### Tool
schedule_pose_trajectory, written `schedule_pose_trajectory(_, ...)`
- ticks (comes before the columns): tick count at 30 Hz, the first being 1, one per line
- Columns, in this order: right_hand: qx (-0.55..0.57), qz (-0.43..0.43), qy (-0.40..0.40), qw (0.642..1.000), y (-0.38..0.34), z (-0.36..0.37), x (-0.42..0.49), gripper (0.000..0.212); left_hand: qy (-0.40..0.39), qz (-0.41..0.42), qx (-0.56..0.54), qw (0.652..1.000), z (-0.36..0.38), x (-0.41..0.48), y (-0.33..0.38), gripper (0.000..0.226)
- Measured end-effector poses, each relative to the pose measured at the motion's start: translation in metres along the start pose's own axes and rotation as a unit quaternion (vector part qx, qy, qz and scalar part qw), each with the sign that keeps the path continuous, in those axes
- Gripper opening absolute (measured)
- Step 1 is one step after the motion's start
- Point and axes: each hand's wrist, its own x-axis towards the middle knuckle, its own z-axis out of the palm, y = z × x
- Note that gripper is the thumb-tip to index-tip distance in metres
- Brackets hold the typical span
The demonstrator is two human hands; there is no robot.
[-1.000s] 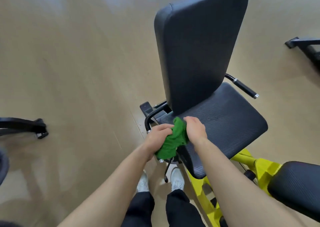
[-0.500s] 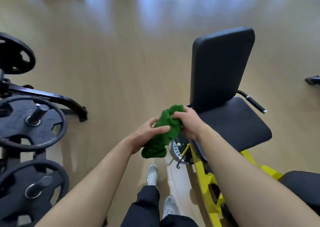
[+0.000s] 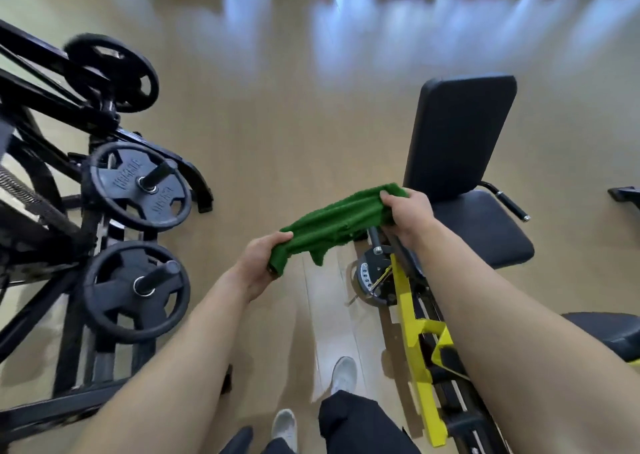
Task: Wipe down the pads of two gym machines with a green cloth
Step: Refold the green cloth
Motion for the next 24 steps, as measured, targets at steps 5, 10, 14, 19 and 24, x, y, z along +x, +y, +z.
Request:
schedule_pose_trajectory(5, -0.188, -0.182, -0.045, 0.964, 0.014, 0.062, -0.101, 0.013, -0.017, -0.007, -0.196, 0.98, -0.007, -0.032, -0.038, 0.039)
schedule_pose_trajectory(10, -0.359, -0.106, -0.341, 0.862, 0.054, 0.102, -0.181, 0.039, -0.03, 0.034, -0.255, 0.966, -0.027, -0.077, -0.07, 0.08)
schedule_pose_trajectory(14, -0.198, -0.106, -0.216, 0.95, 0.074, 0.09, -0.202, 0.03, 0.018, 0.065, -0.195, 0.978, -0.058, -0.112, -0.106, 0.038)
schedule_pose_trajectory(19, -0.228, -0.051, -0.262, 0.936, 0.126, 0.058, -0.208, 0.051, 0.007, 0.06, -0.172, 0.983, -0.064, -0.165, -0.148, 0.044)
schedule_pose_trajectory(24, -0.125, 0.131, -0.419, 0.89, 0.19, 0.057, -0.249, 0.035, 0.036, 0.051, -0.151, 0.987, -0.069, -0.211, -0.201, 0.043)
